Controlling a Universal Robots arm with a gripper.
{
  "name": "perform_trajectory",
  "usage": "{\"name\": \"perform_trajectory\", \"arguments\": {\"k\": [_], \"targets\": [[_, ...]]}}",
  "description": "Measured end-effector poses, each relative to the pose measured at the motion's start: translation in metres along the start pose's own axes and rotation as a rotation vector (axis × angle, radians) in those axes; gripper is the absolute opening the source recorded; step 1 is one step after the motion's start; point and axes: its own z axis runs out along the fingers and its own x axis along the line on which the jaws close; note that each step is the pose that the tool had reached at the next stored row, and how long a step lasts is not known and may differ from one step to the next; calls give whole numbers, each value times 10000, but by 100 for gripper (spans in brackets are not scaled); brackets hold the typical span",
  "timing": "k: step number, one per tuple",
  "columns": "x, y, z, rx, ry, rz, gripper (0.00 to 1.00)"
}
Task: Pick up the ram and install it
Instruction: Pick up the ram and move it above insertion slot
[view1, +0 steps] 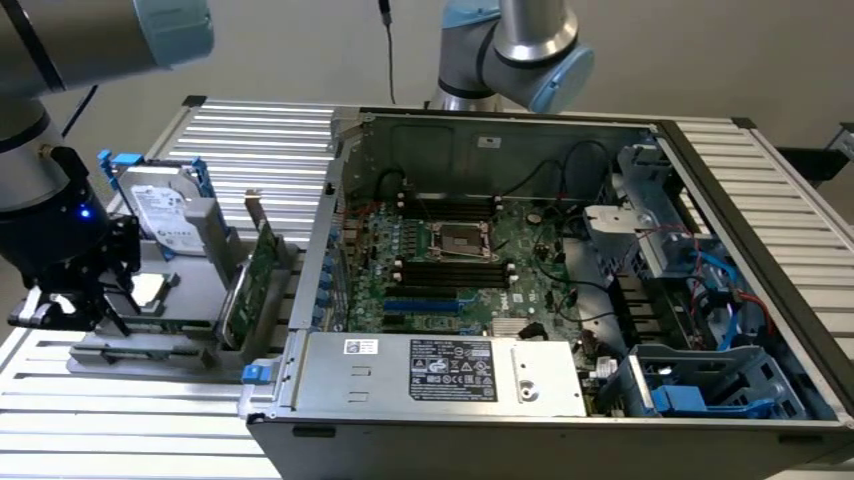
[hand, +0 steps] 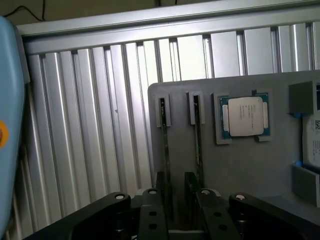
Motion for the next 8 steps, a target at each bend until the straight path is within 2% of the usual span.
{"name": "perform_trajectory", "arguments": {"k": [8], "targets": [[27,-8,146,3,1,-94,31]]}}
